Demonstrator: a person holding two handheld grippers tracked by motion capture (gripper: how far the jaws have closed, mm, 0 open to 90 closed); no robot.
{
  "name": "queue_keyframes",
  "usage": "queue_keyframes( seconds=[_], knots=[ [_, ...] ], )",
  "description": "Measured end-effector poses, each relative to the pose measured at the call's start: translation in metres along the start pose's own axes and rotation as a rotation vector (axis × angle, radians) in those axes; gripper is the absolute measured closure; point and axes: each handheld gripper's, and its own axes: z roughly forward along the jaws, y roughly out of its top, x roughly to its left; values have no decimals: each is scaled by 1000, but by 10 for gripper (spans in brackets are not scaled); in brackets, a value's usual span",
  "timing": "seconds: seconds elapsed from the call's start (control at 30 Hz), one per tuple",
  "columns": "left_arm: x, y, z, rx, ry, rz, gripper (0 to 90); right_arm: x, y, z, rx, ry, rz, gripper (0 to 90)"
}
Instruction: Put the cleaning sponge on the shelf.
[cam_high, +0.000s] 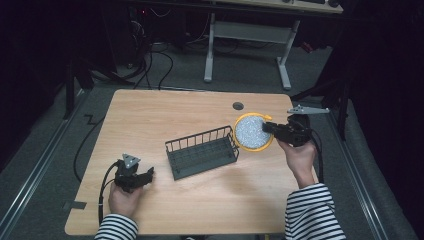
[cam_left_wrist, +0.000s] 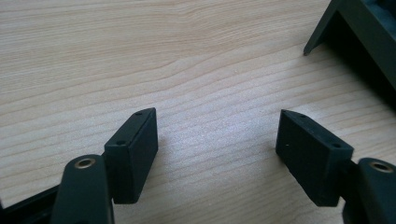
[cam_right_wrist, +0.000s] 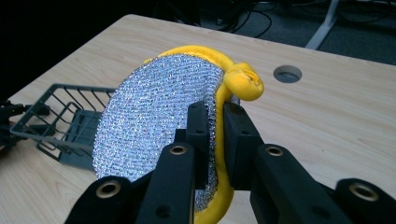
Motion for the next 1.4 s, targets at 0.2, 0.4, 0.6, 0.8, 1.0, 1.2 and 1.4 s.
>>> queue_keyframes(
  seconds=[0.2,0.4,0.6,0.8,1.0,1.2,1.4],
  knots=[
    [0,0,0,0,1,0,301,6,13,13,-12,11,-2,818],
    [0,0,0,0,1,0,301,17,24,31,2,17,-26,817],
    [0,0,0,0,0,0,303,29,32,48,25,35,-45,817],
    [0,0,0,0,0,0,304,39,36,65,36,56,-55,816],
    [0,0,0,0,0,-1,304,47,35,80,45,65,-62,815],
    [0,0,0,0,0,-1,304,55,33,95,69,64,-77,814],
    [0,0,0,0,-1,-1,304,59,31,106,87,65,-80,812]
  ],
)
